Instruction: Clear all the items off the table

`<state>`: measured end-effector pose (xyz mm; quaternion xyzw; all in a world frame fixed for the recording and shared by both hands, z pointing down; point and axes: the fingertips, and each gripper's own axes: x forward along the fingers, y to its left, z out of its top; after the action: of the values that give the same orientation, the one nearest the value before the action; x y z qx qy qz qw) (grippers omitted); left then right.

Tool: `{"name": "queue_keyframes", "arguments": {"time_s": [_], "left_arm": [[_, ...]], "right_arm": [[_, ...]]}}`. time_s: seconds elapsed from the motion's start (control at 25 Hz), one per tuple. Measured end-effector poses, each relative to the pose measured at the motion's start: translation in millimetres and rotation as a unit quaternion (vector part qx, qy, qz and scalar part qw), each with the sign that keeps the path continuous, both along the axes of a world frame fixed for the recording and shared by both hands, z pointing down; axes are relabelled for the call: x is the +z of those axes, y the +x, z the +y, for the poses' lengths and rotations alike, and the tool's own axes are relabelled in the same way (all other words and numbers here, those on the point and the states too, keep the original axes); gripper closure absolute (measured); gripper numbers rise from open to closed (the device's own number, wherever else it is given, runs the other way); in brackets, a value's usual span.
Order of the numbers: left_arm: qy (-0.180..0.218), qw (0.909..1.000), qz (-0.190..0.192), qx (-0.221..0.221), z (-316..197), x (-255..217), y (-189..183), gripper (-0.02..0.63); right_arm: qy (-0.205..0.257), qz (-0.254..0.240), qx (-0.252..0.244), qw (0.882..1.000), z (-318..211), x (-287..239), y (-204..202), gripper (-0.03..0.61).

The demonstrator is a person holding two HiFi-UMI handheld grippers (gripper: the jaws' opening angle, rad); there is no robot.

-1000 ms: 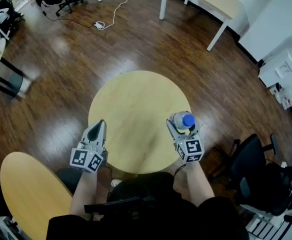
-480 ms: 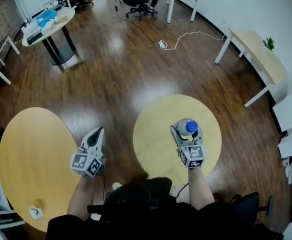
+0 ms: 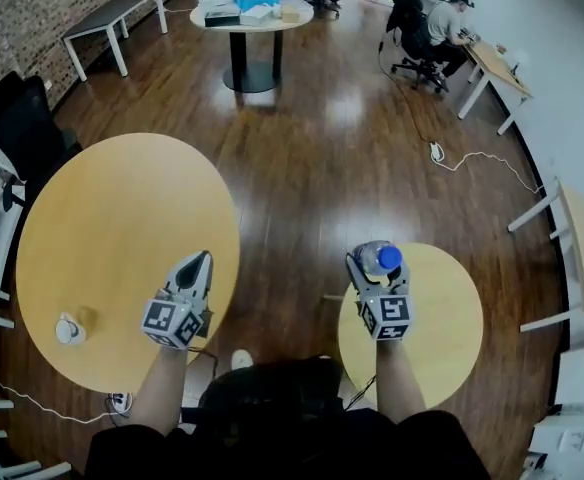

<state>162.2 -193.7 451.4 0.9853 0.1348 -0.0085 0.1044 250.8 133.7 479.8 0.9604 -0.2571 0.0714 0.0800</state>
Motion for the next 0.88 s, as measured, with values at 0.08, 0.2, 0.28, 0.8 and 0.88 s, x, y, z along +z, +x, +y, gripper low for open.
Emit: {"name": "queue_keyframes", "arguments": {"time_s": [0.08, 0.2, 0.28, 0.8, 0.88], "left_arm": [[-0.002, 0.9996, -0.004, -0.029, -38, 5, -18, 0.612], [-0.003, 0.9977, -0.008, -0.067, -89, 10, -43, 0.612], [-0.004, 0.9957, -0.009, -0.092, -121, 10, -58, 0.612], [-0.009, 0.9681, -0.027, -0.249, -239, 29, -142, 0.612], [-0.01, 0.9602, -0.039, -0.276, -253, 37, -151, 0.612]], "right_arm": [[-0.005, -0.005, -0.033, 0.999, -46, 6, 0, 0.196], [-0.002, -0.012, -0.072, 0.997, -109, 10, 0, 0.196], [-0.004, -0.017, -0.095, 0.995, -145, 13, -1, 0.196], [0.001, -0.032, -0.257, 0.966, -336, 14, 11, 0.196], [0.004, -0.045, -0.28, 0.959, -361, 24, 15, 0.196]]}}
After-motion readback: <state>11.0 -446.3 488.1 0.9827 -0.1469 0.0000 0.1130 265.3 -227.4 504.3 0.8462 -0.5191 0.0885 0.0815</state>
